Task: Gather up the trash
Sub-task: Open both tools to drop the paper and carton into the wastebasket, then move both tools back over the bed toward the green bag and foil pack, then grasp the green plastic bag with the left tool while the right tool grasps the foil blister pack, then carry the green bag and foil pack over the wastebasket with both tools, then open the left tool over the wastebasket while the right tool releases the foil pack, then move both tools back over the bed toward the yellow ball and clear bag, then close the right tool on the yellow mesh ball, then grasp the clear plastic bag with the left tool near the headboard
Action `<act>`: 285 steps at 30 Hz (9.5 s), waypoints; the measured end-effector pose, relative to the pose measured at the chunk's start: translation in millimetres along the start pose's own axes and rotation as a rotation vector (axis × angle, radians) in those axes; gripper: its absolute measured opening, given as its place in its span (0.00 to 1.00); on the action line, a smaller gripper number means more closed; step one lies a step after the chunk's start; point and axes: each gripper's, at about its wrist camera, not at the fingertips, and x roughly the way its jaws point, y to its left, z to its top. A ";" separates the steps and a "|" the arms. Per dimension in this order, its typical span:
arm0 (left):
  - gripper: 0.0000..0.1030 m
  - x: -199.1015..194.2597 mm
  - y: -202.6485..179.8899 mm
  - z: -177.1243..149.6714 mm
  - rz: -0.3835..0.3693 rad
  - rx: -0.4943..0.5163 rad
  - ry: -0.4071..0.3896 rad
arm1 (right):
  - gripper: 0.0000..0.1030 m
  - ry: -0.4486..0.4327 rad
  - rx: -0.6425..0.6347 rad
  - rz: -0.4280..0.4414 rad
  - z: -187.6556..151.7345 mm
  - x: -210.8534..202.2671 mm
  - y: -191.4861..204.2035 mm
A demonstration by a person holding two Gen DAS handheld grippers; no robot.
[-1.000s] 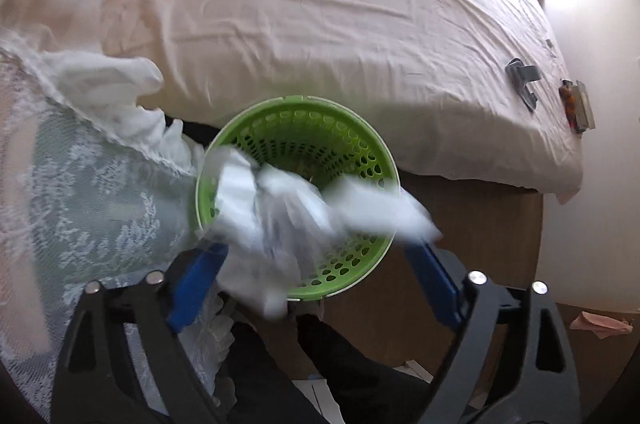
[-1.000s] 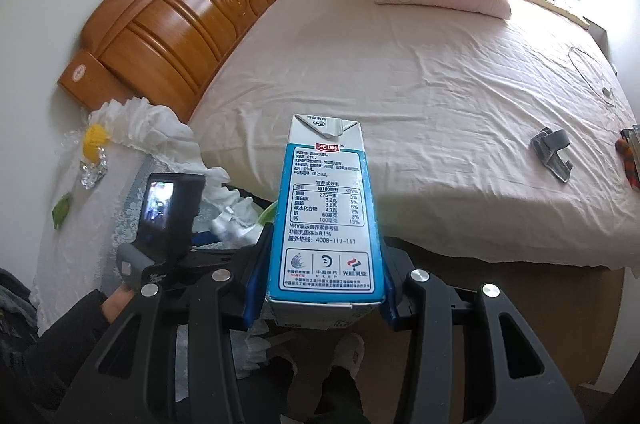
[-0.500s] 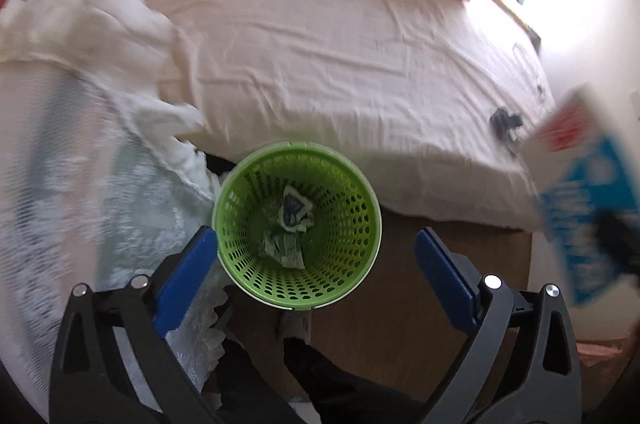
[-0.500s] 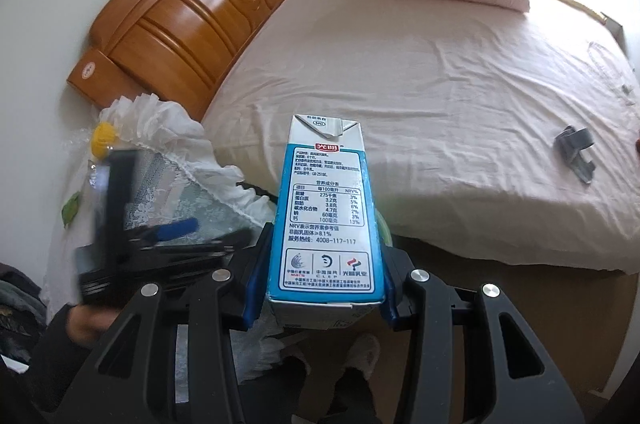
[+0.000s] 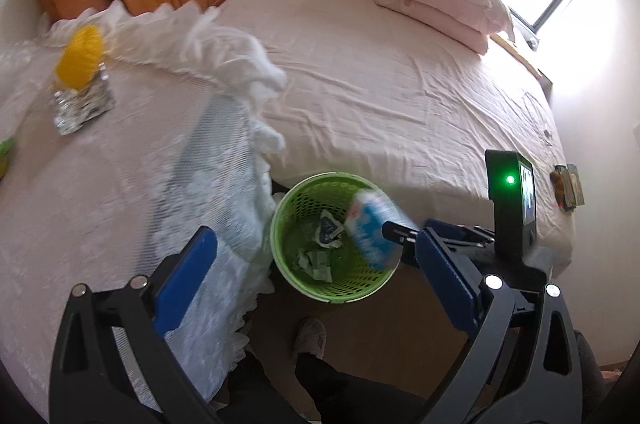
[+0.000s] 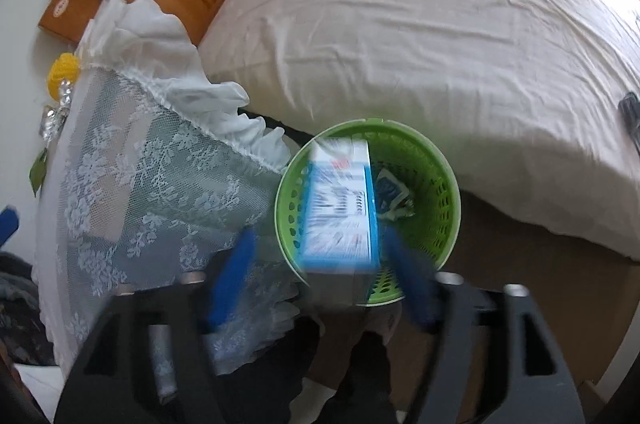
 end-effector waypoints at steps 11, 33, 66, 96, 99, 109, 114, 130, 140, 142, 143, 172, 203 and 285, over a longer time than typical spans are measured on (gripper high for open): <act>0.92 -32.5 20.2 -3.8 0.000 -0.016 -0.052 | 0.94 -0.125 0.047 -0.038 4.7 -84.0 29.6; 0.92 -107.5 70.4 -9.9 0.033 -0.067 -0.197 | 0.98 -0.313 -0.198 -0.050 -14.4 -176.1 139.8; 0.92 -43.8 362.3 9.2 0.370 0.134 -0.101 | 0.98 -0.065 -0.368 -0.035 4.3 -60.1 290.8; 0.40 -48.4 361.8 -4.8 0.231 -0.186 -0.153 | 0.98 -0.151 -0.445 -0.024 70.5 1.5 377.8; 0.39 -52.5 357.5 -9.0 0.234 -0.228 -0.151 | 0.98 -0.148 -0.467 -0.057 78.2 25.3 389.7; 0.39 -61.1 346.1 -14.6 0.205 -0.300 -0.158 | 0.98 -0.115 -0.518 -0.127 80.6 75.0 399.9; 0.39 -67.0 336.5 -14.9 0.193 -0.300 -0.165 | 0.81 -0.120 -0.566 -0.139 78.4 81.0 403.6; 0.39 -92.2 275.7 -16.0 0.200 -0.257 -0.169 | 0.67 -0.150 -0.540 0.024 31.3 -8.2 352.3; 0.39 -109.7 178.8 -24.4 0.147 -0.154 -0.182 | 0.68 -0.221 -0.434 0.092 -15.2 -107.4 251.2; 0.39 -106.8 154.2 -24.5 0.124 -0.114 -0.178 | 0.68 -0.243 -0.401 0.077 -21.3 -124.0 224.6; 0.39 -104.5 142.3 -24.2 0.109 -0.096 -0.173 | 0.68 -0.253 -0.385 0.068 -23.8 -129.8 212.7; 0.90 59.4 -71.8 12.3 -0.113 0.252 0.054 | 0.69 -0.317 0.018 -0.093 -36.9 -186.9 -8.4; 0.92 -46.6 36.8 6.3 0.000 -0.010 -0.120 | 0.87 -0.137 -0.064 -0.072 -11.7 -65.9 41.8; 0.92 -40.3 423.1 140.4 0.491 -0.325 -0.264 | 0.26 -0.232 -0.520 0.098 88.2 -32.8 370.4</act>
